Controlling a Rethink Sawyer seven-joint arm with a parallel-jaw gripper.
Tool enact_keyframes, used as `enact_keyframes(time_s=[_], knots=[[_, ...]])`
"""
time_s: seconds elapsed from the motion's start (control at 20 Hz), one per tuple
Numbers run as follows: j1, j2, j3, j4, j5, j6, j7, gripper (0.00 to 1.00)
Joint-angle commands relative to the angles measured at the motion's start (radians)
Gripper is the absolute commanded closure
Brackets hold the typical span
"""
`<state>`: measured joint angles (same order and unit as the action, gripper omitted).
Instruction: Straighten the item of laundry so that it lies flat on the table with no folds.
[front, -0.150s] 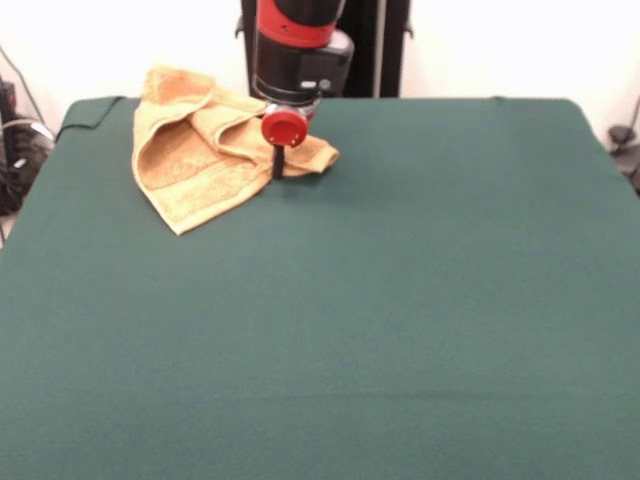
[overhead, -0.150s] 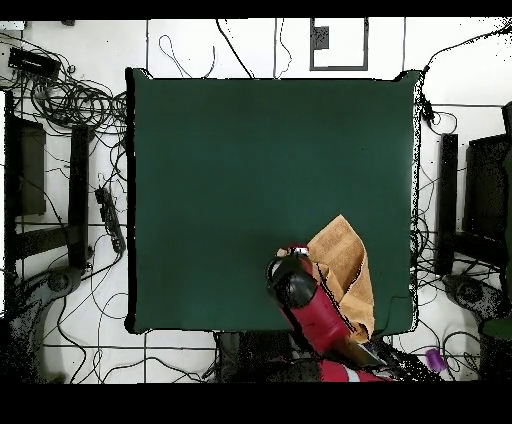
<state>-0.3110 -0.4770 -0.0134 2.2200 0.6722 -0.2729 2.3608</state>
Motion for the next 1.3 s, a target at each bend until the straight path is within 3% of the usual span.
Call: enact_keyframes(time_s=[0.05, 0.3, 0.85, 1.0, 1.3], knots=[[0.088, 0.192, 0.22, -0.313, 0.17, -0.028, 0.333, 1.0], [0.129, 0.197, 0.18, -0.327, 0.235, 0.008, 0.276, 1.0], [0.08, 0.201, 0.225, -0.334, 0.184, -0.022, 0.317, 1.0], [0.124, 0.19, 0.18, -0.329, 0.241, 0.025, 0.257, 1.0], [0.171, 0.175, 0.124, -0.3, 0.246, 0.108, 0.159, 1.0]])
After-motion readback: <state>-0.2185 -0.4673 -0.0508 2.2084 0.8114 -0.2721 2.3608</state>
